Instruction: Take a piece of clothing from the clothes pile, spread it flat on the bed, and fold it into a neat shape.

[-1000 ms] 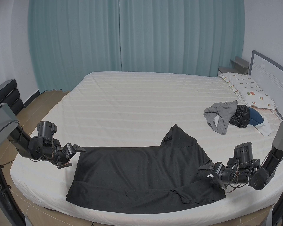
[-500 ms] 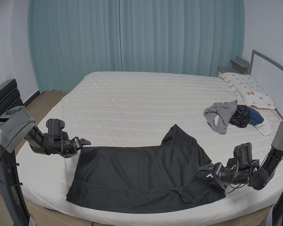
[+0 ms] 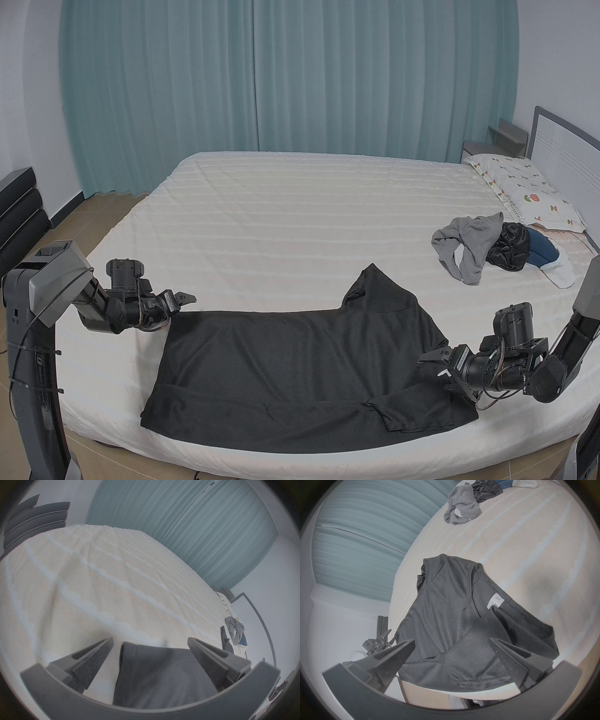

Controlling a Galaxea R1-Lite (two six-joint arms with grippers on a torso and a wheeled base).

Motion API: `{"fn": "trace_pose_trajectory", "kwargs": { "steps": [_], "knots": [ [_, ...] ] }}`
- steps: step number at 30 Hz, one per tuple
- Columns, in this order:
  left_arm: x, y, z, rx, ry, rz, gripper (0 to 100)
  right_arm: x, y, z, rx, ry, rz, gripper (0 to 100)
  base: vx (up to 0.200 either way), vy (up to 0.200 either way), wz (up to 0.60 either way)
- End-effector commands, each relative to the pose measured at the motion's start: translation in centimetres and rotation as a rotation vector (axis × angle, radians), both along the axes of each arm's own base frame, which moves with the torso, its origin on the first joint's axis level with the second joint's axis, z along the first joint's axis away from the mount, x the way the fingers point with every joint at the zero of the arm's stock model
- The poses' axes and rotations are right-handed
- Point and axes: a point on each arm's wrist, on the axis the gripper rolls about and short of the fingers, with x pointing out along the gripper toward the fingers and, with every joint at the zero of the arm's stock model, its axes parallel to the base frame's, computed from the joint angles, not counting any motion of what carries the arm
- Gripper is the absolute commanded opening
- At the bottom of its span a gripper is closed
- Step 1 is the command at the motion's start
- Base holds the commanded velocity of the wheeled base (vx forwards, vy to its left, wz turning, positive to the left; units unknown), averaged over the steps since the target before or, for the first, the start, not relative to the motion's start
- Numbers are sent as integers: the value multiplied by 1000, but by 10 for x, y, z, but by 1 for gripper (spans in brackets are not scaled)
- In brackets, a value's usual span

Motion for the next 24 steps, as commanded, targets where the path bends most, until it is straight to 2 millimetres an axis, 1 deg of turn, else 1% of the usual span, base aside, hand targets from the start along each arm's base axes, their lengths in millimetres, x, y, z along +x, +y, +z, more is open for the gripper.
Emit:
{"fn": "trace_pose_trajectory", "kwargs": {
  "steps": [1,3,4,8,12,13,14,15,16,18,20,23,24],
  "knots": [
    [0,1,-7,-3,14,0,100,1,0,-1,0,0,0,100,0,0,0],
    [-1,-1,-7,-3,15,-3,100,1,0,-1,-2,3,-1,100,0,0,0],
    [-1,-2,-7,-5,17,-4,0,2,0,-2,-2,3,-3,100,0,0,0],
    [-3,-2,-8,-9,25,-2,0,6,0,-1,-2,-6,-11,100,0,0,0],
    [-4,-2,-7,-3,24,13,0,21,-1,3,5,-45,-31,100,0,0,0],
    [-5,-2,-6,-6,23,15,0,22,-1,3,6,-48,-33,100,0,0,0],
    [-6,-2,-2,-22,16,29,0,29,0,5,7,-69,-38,100,0,0,0],
    [-6,-2,-2,-25,17,30,0,30,0,5,8,-72,-38,100,0,0,0],
    [-6,-2,5,-52,5,52,0,43,-1,4,8,-90,-51,100,0,0,0],
    [-7,-3,11,-78,-2,70,0,61,-2,1,9,-112,-67,100,0,0,0],
    [-7,-3,15,-95,-3,82,0,81,-3,-9,8,-117,-80,100,0,0,0],
    [-9,-3,15,-102,4,87,0,100,-1,-18,7,-126,-87,100,0,0,0],
    [-9,-3,15,-102,5,87,0,102,-1,-17,8,-132,-86,100,0,0,0]
  ]
}}
